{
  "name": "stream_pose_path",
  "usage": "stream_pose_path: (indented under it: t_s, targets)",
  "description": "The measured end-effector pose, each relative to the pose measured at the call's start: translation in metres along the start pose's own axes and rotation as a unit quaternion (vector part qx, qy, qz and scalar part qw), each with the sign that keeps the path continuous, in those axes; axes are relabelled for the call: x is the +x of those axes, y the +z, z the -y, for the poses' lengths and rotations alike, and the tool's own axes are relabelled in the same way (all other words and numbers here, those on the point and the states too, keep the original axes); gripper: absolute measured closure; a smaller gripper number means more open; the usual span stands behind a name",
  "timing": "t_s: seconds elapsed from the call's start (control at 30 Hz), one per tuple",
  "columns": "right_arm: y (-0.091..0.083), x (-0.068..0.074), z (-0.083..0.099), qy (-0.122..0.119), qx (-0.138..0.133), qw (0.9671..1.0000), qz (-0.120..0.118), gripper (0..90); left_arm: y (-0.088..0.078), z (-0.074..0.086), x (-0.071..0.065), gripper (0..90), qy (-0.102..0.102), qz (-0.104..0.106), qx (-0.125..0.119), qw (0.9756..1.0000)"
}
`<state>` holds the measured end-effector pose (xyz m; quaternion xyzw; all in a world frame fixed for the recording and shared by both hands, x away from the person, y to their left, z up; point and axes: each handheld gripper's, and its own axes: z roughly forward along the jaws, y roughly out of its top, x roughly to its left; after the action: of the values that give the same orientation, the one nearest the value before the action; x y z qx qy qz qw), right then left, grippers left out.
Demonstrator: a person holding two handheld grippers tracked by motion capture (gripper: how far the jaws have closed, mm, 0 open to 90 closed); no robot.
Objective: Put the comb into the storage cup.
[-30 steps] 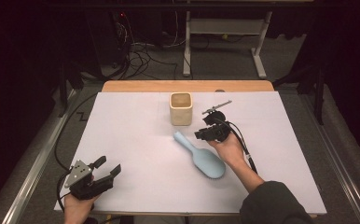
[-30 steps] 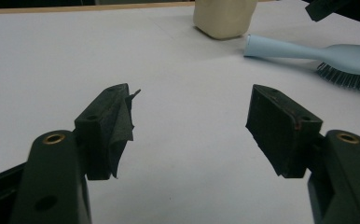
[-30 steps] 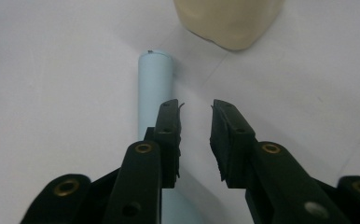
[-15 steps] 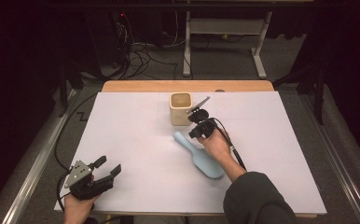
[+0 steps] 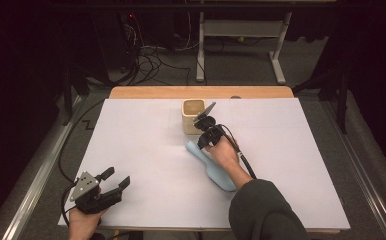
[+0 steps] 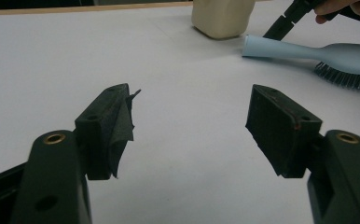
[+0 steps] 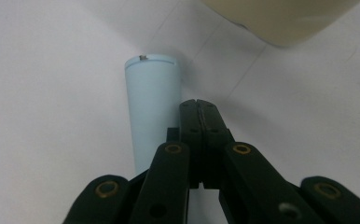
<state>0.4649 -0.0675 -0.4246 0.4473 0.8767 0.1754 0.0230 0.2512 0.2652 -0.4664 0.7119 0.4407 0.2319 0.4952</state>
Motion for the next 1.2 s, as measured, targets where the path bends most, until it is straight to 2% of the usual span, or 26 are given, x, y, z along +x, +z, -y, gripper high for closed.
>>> stream_pose_path:
  t_s: [0.07, 0.13, 0.17, 0.23, 0.37, 0.43, 0.6, 0.7, 0.87, 0.97, 1.07, 1.2]
  targets:
    - [0.000, 0.001, -0.002, -0.002, 0.002, 1.0000, -0.005, 90.0, 0.000, 0.001, 0.000, 32.0, -0.004, 0.002, 0.000, 1.0000]
    - [0.000, 0.006, -0.006, -0.011, 0.012, 0.9999, 0.004, 90.0, 0.001, 0.002, 0.001, 32.0, -0.012, 0.003, 0.003, 0.9999]
    - [0.000, 0.008, -0.006, -0.007, 0.014, 0.9999, 0.003, 90.0, 0.001, 0.002, 0.001, 32.0, -0.012, 0.002, 0.003, 0.9999]
    - [0.002, 0.013, -0.007, -0.022, 0.018, 0.9996, 0.000, 90.0, 0.001, 0.002, 0.002, 32.0, -0.017, 0.001, 0.001, 0.9999]
    - [0.005, 0.020, -0.005, -0.018, 0.020, 0.9996, -0.013, 90.0, -0.001, 0.004, 0.006, 32.0, -0.028, -0.013, 0.006, 0.9995]
    - [0.008, 0.023, -0.004, -0.017, 0.018, 0.9995, -0.020, 90.0, -0.001, 0.004, 0.007, 32.1, -0.028, -0.017, 0.007, 0.9994]
    - [0.007, 0.033, -0.003, -0.031, 0.019, 0.9992, -0.019, 90.0, -0.002, 0.003, 0.004, 32.1, -0.017, -0.017, 0.004, 0.9997]
    - [0.004, 0.035, 0.000, -0.034, 0.017, 0.9988, -0.029, 90.0, -0.001, 0.003, 0.003, 32.1, -0.016, -0.015, 0.004, 0.9998]
    - [0.001, 0.039, 0.004, -0.048, 0.022, 0.9982, -0.029, 90.0, -0.001, 0.002, 0.005, 32.2, -0.013, -0.021, 0.008, 0.9997]
    - [-0.001, 0.043, 0.007, -0.045, 0.016, 0.9984, -0.032, 90.0, -0.005, 0.001, 0.006, 32.5, -0.020, -0.021, -0.005, 0.9996]
    - [-0.001, 0.044, 0.010, -0.054, 0.016, 0.9979, -0.032, 90.0, -0.005, 0.001, 0.007, 32.8, -0.019, -0.027, -0.004, 0.9995]
    - [-0.002, 0.047, 0.017, -0.048, 0.013, 0.9979, -0.040, 90.0, -0.005, 0.000, 0.009, 32.8, -0.018, -0.026, -0.003, 0.9995]
